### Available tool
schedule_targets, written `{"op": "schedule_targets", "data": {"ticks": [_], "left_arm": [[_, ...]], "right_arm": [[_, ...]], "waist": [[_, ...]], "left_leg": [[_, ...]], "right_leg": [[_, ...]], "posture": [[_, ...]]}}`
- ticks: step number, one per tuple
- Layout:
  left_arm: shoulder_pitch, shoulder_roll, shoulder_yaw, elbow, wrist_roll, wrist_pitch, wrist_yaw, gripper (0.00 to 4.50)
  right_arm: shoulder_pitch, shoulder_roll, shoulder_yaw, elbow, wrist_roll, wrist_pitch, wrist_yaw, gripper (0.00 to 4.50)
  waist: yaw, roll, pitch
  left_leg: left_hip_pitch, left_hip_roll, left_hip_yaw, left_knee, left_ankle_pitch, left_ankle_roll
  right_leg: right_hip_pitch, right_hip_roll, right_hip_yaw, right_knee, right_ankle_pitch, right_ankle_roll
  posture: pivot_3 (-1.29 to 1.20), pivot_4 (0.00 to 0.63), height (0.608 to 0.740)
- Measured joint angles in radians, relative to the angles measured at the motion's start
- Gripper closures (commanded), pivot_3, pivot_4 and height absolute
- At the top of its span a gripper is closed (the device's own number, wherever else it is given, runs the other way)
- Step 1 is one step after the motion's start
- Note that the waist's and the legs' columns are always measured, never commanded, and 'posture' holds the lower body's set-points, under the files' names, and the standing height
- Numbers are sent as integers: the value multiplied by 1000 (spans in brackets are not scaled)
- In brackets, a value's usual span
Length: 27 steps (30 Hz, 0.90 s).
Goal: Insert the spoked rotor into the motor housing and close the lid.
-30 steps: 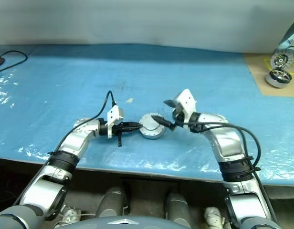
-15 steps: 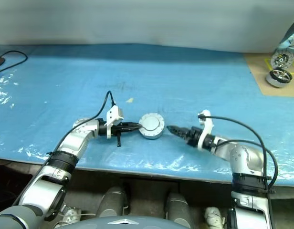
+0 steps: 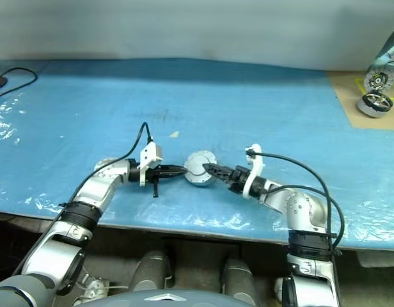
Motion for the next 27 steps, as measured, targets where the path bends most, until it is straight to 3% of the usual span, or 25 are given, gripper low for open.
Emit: {"op": "schedule_targets", "data": {"ticks": [5,8,12,14,27], "left_arm": [[0,2,0,2,0,0,0,4500],[0,2,1,2,0,0,0,4500],[-1,2,3,3,0,0,-1,4500],[-2,8,4,9,2,1,-4,4500],[-12,8,29,14,-5,46,2,4500]], "right_arm": [[-13,19,22,9,-19,-28,-15,208],[-20,21,32,28,-42,-47,-21,936],[-31,20,38,65,-65,-76,-23,2342],[-40,21,38,64,-60,-87,-14,2759],[-47,36,39,71,-57,-94,-19,2820]], "waist": [[-1,0,0],[-3,0,0],[-4,0,0],[-4,0,0],[-6,0,0]], "left_leg": [[0,1,0,0,0,0],[0,0,0,0,0,0],[1,1,0,0,0,0],[2,0,0,0,0,0],[2,1,0,0,0,0]], "right_leg": [[0,0,0,0,0,0],[0,0,0,0,0,0],[0,0,0,1,0,0],[1,0,0,1,0,0],[1,0,1,1,0,0]], "posture": [[0,150,740],[0,150,740],[0,150,740],[0,150,740],[0,150,740]]}}
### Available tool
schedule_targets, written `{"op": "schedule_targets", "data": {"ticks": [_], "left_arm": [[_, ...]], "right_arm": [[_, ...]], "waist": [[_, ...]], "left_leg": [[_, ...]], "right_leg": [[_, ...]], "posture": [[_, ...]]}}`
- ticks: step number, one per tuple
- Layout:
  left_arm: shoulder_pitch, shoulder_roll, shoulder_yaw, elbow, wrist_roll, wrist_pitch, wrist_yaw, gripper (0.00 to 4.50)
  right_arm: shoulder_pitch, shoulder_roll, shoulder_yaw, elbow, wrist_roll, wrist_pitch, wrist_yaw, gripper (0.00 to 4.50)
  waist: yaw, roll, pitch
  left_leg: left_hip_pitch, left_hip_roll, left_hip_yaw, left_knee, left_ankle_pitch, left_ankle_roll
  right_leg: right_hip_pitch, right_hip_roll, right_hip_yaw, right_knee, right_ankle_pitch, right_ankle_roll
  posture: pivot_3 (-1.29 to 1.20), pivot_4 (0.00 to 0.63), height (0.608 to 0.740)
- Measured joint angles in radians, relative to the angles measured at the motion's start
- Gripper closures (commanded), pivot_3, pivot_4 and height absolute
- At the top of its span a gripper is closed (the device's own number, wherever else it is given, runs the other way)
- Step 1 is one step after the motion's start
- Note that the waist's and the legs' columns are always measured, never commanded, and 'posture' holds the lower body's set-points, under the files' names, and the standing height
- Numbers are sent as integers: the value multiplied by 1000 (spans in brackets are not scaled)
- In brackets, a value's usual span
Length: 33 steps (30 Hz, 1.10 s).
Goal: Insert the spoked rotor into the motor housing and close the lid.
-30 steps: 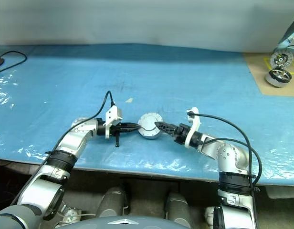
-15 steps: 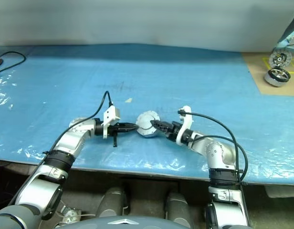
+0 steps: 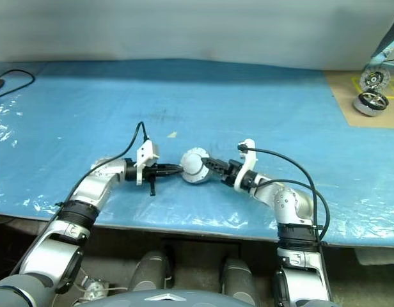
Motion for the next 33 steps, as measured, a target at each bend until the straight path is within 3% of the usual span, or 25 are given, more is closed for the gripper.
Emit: {"op": "schedule_targets", "data": {"ticks": [5,8,20,30,33], "left_arm": [[4,6,8,-2,-3,13,-2,4500],[13,7,16,-19,-17,32,-1,4500],[5,80,139,-265,-261,398,-31,4500],[-14,64,295,-275,-432,623,106,4500],[-28,14,405,-259,-560,738,201,3928]], "right_arm": [[-11,33,-30,30,18,-10,-15,2836],[-17,51,-52,56,35,-6,-31,3352],[-49,112,-129,120,107,23,-134,3351],[-28,131,-158,101,163,40,-182,3351],[-25,132,-182,92,199,61,-212,3351]], "waist": [[-7,0,0],[-9,0,0],[-20,1,2],[-18,2,2],[-18,2,3]], "left_leg": [[-1,0,0,0,0,0],[-2,0,0,0,0,0],[-8,0,0,0,0,0],[-10,-1,0,0,0,0],[-14,-1,-1,1,0,0]], "right_leg": [[-1,0,0,0,0,0],[-1,0,0,0,0,0],[-8,0,-1,1,0,0],[-8,0,-2,1,0,0],[-10,0,-3,1,1,0]], "posture": [[0,150,740],[0,150,740],[0,150,740],[0,150,740],[0,150,740]]}}
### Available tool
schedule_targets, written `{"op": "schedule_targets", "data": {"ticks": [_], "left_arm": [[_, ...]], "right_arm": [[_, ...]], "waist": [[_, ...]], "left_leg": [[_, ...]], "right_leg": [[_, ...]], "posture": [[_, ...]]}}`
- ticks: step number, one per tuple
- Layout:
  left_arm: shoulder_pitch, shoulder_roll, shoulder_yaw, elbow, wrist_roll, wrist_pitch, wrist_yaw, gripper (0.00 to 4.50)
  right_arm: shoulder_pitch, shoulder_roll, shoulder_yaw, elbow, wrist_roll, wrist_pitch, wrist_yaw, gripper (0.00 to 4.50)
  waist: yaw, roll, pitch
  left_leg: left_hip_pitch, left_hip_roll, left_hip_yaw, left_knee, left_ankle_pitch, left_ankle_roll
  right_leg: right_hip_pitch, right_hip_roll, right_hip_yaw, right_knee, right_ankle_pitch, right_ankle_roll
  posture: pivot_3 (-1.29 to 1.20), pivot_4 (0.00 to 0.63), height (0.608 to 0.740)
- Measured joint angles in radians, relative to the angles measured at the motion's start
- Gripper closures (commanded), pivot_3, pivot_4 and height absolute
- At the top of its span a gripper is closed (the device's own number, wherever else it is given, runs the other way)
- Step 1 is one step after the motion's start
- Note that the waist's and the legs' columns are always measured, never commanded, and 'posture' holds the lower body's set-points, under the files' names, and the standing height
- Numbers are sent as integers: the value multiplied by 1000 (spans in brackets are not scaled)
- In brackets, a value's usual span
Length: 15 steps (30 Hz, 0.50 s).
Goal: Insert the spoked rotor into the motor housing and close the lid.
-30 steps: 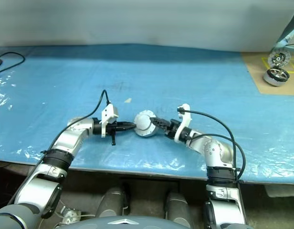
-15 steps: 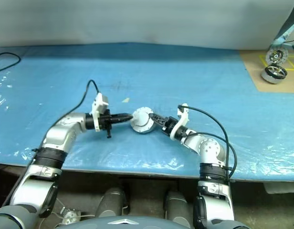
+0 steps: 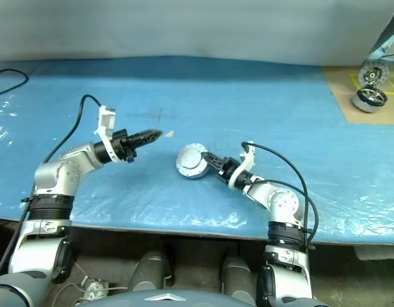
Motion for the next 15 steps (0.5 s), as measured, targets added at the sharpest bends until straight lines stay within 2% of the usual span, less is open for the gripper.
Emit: {"op": "schedule_targets", "data": {"ticks": [5,11,15], "left_arm": [[-27,-11,145,10,-158,140,120,2174],[-27,-24,184,23,-244,227,190,64],[-20,-83,224,32,-300,252,254,23]], "right_arm": [[-5,-7,-102,-18,107,27,-86,3351],[-96,27,-156,-21,199,-3,-191,3351],[-152,82,-160,-40,282,-29,-264,3351]], "waist": [[4,0,0],[2,1,1],[3,1,1]], "left_leg": [[-6,0,-1,2,0,0],[-6,1,-2,1,0,0],[-8,0,-2,2,0,0]], "right_leg": [[-3,0,-2,0,2,4],[-4,1,-3,1,2,4],[-4,0,-4,1,3,5]], "posture": [[0,150,740],[0,150,740],[0,150,740]]}}
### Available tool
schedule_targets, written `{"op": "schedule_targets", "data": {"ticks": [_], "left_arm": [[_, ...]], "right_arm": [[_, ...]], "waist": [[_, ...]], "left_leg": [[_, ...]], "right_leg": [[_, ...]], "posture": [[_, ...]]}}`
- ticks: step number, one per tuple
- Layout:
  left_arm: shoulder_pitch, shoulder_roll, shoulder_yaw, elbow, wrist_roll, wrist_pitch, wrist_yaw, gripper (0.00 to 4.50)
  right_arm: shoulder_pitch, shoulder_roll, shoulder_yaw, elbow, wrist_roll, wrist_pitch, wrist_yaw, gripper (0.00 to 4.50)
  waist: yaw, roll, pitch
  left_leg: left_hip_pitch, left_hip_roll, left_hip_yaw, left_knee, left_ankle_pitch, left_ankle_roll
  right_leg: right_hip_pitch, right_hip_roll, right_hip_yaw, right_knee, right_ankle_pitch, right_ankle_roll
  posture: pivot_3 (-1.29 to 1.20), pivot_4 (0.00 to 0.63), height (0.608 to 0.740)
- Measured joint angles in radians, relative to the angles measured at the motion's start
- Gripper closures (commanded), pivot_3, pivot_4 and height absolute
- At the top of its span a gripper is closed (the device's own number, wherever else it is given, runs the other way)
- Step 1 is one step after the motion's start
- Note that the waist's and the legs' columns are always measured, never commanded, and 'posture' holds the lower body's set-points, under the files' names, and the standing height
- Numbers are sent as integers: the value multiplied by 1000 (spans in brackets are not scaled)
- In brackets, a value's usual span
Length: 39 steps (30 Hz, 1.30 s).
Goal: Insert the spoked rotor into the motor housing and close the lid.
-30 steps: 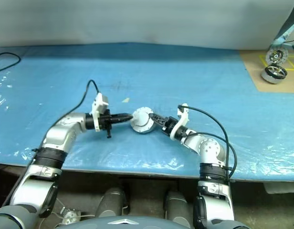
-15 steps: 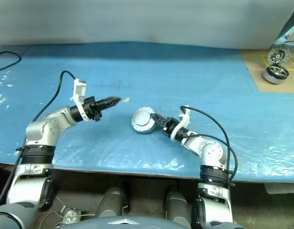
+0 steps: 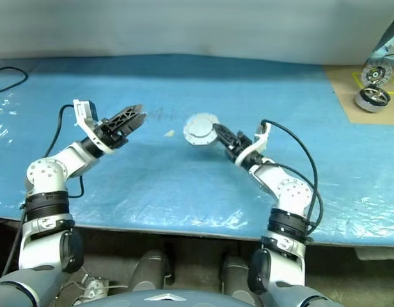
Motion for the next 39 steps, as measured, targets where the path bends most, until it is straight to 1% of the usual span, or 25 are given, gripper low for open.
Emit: {"op": "schedule_targets", "data": {"ticks": [4,8,13,16,23,28,32,35,39], "left_arm": [[55,-73,14,-17,-71,28,66,23],[113,-133,22,-66,-150,66,128,23],[119,-193,21,-122,-233,64,172,23],[120,-225,3,-148,-246,48,185,23],[122,-275,-53,-101,-224,-11,188,23],[57,-286,-70,-16,-189,-70,163,23],[5,-320,-85,17,-181,-101,138,23],[-9,-354,-105,26,-179,-101,131,23],[-18,-365,-131,60,-149,-107,127,23]], "right_arm": [[-51,12,9,-30,82,-22,-61,3351],[-69,2,21,-50,154,-27,-94,3351],[-69,-35,67,-50,211,-19,-96,3351],[-69,-51,98,-50,231,-11,-104,3351],[-71,-87,139,-50,268,-9,-128,3351],[-71,-112,161,-50,291,-10,-138,3351],[-71,-123,176,-50,308,-10,-151,3351],[-71,-132,181,-50,320,-12,-159,3351],[-71,-143,193,-50,326,-16,-168,3351]], "waist": [[4,0,0],[8,0,0],[14,0,0],[18,0,0],[20,0,0],[20,0,0],[21,0,0],[21,0,0],[19,0,0]], "left_leg": [[-1,0,0,1,0,0],[-3,1,-1,2,0,0],[-3,0,-3,4,0,0],[-3,0,-4,5,0,0],[-5,-1,-7,8,0,0],[-6,-1,-11,11,0,0],[-7,-2,-13,14,0,0],[-9,-3,-16,15,0,0],[-9,-3,-18,18,0,0]], "right_leg": [[0,0,-2,0,0,0],[1,0,-5,0,0,0],[2,0,-5,0,2,3],[3,0,-5,0,2,4],[3,0,-6,0,4,7],[3,0,-6,1,5,9],[4,0,-7,1,5,9],[4,-1,-8,1,6,9],[4,0,-9,3,6,9]], "posture": [[0,150,740],[0,150,740],[0,150,740],[0,150,740],[0,150,740],[0,150,740],[0,150,740],[0,150,740],[0,150,740]]}}
